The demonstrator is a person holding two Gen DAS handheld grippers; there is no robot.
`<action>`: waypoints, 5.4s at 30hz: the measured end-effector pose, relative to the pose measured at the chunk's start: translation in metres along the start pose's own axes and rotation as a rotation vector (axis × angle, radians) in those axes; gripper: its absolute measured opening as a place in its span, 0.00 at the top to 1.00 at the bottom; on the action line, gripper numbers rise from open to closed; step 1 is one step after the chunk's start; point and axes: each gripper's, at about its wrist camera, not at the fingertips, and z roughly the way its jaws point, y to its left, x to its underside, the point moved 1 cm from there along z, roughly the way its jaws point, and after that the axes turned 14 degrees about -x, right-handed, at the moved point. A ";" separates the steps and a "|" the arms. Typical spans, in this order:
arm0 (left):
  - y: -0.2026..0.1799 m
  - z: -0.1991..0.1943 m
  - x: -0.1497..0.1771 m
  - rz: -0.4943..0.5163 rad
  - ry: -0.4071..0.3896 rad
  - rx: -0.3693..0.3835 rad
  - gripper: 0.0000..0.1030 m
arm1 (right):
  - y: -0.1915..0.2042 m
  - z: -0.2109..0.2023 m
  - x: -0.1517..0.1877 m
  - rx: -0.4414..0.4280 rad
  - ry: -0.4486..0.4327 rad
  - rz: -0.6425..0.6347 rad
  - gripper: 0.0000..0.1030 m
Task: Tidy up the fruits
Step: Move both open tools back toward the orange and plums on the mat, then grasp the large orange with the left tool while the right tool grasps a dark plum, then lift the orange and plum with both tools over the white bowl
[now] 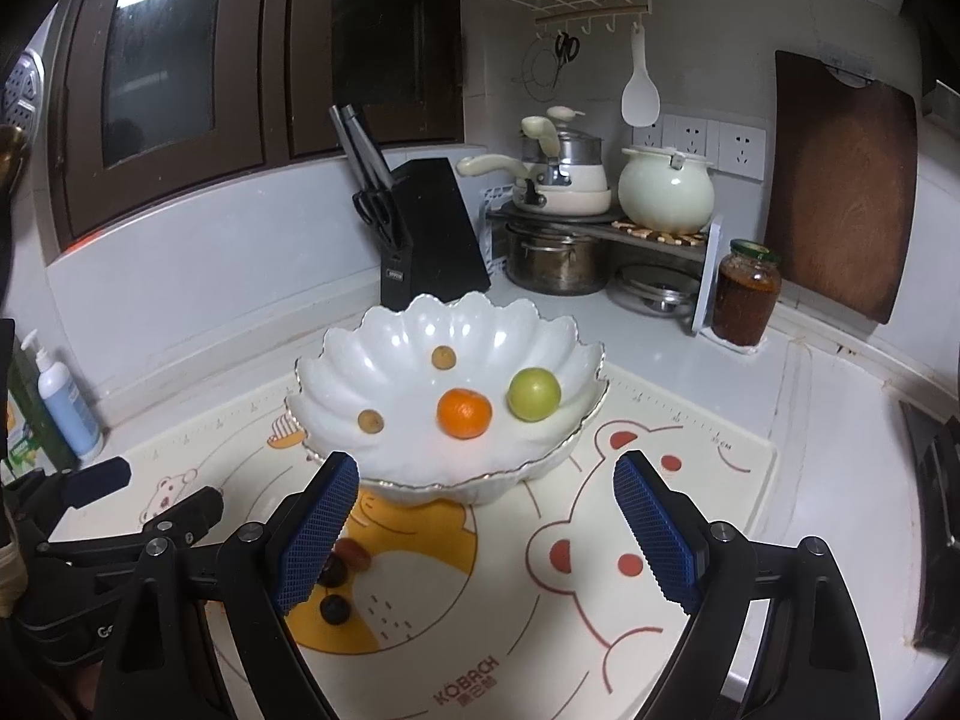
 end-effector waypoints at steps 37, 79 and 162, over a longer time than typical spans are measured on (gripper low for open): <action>0.011 0.045 0.059 0.088 0.134 0.045 0.21 | 0.025 0.037 0.055 -0.043 0.146 -0.060 0.18; 0.002 0.075 0.064 0.160 0.176 0.144 0.41 | 0.043 0.087 0.083 -0.279 0.353 -0.070 0.59; -0.053 0.018 -0.036 0.161 -0.033 0.218 0.62 | -0.017 0.042 -0.011 -0.193 0.123 -0.048 0.79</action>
